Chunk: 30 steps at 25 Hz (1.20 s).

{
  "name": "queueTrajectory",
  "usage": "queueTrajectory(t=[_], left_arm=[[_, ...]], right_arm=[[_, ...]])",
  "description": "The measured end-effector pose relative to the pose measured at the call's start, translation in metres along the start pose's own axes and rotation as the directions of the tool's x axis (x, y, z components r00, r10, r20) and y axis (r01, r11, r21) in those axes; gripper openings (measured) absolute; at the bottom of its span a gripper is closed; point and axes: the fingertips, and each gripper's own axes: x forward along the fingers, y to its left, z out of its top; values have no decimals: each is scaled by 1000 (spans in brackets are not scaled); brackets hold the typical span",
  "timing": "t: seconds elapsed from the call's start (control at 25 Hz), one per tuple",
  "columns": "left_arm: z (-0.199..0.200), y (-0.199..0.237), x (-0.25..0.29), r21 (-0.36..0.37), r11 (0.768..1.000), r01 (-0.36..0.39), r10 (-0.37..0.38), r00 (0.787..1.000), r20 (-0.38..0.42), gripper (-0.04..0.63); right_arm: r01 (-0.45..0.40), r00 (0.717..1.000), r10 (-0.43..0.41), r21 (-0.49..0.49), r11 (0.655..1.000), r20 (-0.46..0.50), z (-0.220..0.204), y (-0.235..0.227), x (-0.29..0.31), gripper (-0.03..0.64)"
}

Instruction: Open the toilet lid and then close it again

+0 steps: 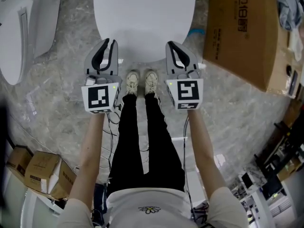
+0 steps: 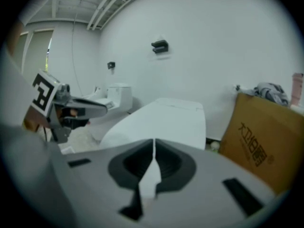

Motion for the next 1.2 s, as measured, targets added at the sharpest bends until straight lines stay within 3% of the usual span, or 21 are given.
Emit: queueTrajectory(t=[0.08,0.16,0.36,0.56,0.72,0.96,1.2], left_arm=[[-15,-10,-3,8,998,55,-55,998,-32,130],[-33,-21,-7,30,993,116,-114,991,-73,178],[-85,-36,-22,9,981,191,-186,962,-198,272],[-126,-39,-28,-15,982,186,-183,941,-283,296],[-149,-36,-24,-16,984,175,-171,928,-330,296],[-166,-36,-17,5,985,174,-162,923,-349,296],[-146,-35,-10,7,987,161,-153,949,-277,296]], right_arm=[[-44,997,44,6,999,-57,-18,5,-1,51],[-89,990,91,25,996,-107,-36,10,-3,189],[-121,971,119,3,993,-208,-81,20,-15,201],[-140,946,129,-15,990,-298,-124,30,-24,201],[-132,942,125,0,991,-312,-137,31,-18,201],[-117,946,113,3,993,-303,-140,26,-3,201],[-122,952,120,11,992,-280,-132,26,10,201]])
